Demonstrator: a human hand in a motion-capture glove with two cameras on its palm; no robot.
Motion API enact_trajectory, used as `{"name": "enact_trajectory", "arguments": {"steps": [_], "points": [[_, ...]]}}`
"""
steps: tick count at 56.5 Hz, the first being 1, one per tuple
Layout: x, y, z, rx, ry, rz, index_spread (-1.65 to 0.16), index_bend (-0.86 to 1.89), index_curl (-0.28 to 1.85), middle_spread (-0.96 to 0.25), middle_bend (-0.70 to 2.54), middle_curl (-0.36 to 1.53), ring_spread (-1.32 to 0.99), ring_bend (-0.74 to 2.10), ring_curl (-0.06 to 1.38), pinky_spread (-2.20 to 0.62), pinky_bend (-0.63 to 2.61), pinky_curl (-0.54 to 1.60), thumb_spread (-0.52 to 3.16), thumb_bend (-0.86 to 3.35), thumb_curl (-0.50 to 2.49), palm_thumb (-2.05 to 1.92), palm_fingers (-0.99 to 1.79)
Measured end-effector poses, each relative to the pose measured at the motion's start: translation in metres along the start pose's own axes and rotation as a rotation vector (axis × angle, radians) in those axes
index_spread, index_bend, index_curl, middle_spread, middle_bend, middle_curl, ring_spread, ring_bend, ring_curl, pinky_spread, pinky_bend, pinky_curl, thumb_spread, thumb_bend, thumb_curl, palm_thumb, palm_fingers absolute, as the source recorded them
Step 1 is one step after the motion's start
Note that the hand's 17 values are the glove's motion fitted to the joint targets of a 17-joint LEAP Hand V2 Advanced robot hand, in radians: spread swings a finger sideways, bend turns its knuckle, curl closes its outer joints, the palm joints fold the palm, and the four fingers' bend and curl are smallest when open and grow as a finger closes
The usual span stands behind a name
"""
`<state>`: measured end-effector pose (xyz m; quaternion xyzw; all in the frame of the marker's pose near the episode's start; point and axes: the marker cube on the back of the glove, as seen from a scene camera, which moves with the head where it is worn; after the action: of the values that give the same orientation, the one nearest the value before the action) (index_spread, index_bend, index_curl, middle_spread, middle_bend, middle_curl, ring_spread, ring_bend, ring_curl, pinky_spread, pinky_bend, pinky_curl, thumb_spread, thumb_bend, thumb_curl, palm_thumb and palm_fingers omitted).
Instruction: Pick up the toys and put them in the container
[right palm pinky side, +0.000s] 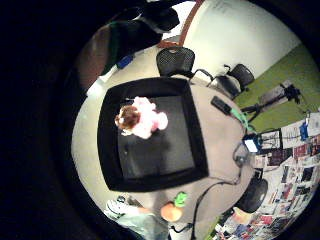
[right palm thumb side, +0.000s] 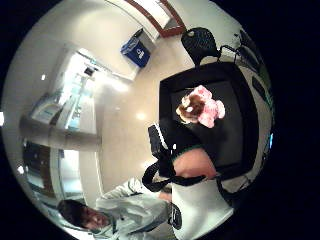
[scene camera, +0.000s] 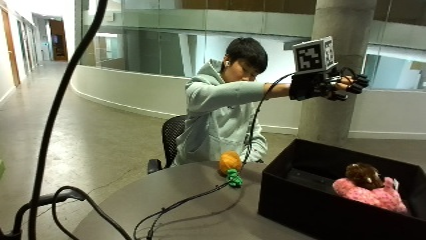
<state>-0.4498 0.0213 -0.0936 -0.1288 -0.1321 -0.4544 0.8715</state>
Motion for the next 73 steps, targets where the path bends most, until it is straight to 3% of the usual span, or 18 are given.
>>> {"name": "enact_trajectory", "arguments": {"steps": [16, 20, 39, 46, 52, 58, 62, 73], "points": [[0.037, 0.115, 0.008, -0.122, 0.142, -0.078, -0.26, 0.09, 0.3, 0.01, 0.13, 0.37, -0.04, 0.2, 0.3, 0.04, 0.87, 0.32, 1.31, -0.01, 0.39, 0.08, -0.24], [0.075, 0.14, 0.021, -0.182, 0.225, -0.052, -0.26, 0.09, 0.28, 0.01, 0.13, 0.35, -0.04, 0.18, 0.3, 0.04, 0.86, 0.31, 1.31, -0.02, 0.38, 0.08, -0.24], [0.069, 0.332, 0.171, -0.681, -0.054, -0.018, -0.3, 0.15, 0.26, 0.01, 0.09, 0.26, -0.01, 0.13, 0.25, 0.05, 0.83, 0.32, 1.25, -0.02, 0.34, 0.02, -0.26], [0.075, 0.353, 0.201, -0.72, -0.06, -0.082, -0.32, 0.17, 0.27, 0.01, 0.07, 0.22, 0.01, 0.15, 0.23, 0.06, 0.9, 0.34, 1.2, -0.01, 0.34, 0.05, -0.2], [0.064, 0.357, 0.202, -0.631, 0.016, -0.149, -0.32, 0.19, 0.29, 0.0, 0.25, 0.26, 0.0, 0.18, 0.22, 0.05, 0.98, 0.35, 1.27, 0.07, 0.37, 0.22, 0.13], [0.047, 0.355, 0.205, -0.558, 0.055, -0.189, -0.28, 0.14, 0.27, -0.07, 0.36, 0.31, -0.09, 0.45, 0.27, -0.15, 1.01, 0.34, 1.33, 0.19, 0.44, 0.44, 0.66], [0.041, 0.352, 0.206, -0.526, 0.078, -0.215, -0.26, 0.11, 0.27, -0.11, 0.37, 0.33, -0.16, 0.64, 0.34, -0.25, 1.03, 0.36, 1.28, 0.23, 0.49, 0.56, 0.79], [0.039, 0.33, 0.203, -0.667, 0.102, -0.231, -0.28, 0.28, 0.35, -0.23, 0.61, 0.46, -0.37, 0.77, 0.43, -0.37, 0.94, 0.37, 0.9, 0.21, 0.64, 0.7, 1.06]]}}
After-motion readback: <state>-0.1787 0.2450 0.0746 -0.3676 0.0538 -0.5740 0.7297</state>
